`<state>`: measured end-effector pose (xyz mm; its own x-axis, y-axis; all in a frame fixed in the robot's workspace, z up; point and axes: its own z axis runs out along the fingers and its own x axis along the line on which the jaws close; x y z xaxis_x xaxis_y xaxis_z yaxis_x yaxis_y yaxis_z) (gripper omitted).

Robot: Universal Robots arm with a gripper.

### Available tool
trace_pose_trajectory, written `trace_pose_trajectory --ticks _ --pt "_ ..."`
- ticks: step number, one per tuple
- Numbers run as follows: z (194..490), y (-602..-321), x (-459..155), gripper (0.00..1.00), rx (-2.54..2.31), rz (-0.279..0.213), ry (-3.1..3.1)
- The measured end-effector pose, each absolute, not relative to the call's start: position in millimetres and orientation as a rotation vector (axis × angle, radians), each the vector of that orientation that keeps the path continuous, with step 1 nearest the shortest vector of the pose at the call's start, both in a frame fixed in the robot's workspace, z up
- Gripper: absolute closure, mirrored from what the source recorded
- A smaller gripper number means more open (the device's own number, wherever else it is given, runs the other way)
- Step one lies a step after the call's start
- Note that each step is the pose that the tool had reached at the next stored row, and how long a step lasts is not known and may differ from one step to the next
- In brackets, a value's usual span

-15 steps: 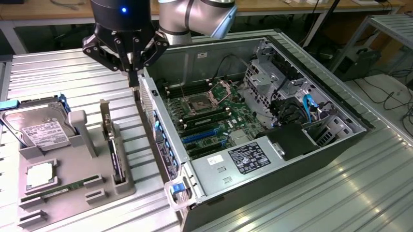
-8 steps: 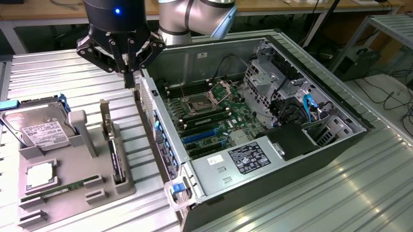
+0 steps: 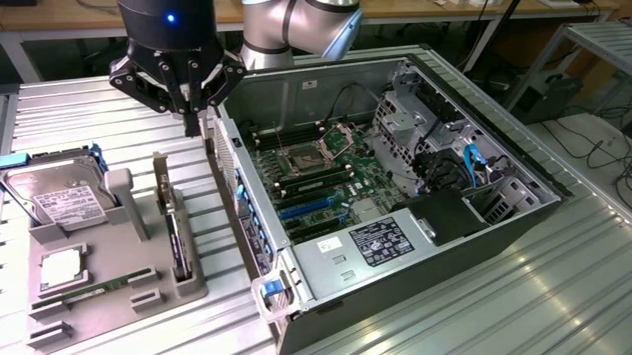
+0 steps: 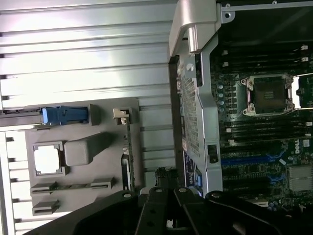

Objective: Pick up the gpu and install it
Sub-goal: 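Reach for the gpu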

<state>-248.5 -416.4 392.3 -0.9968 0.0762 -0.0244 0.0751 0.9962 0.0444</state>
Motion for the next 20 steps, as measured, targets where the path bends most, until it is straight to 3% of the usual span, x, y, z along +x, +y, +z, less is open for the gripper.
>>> trace_pose_trajectory --ticks 20 --pt "392 -420 -261 0.89 0.118 0.068 3.114"
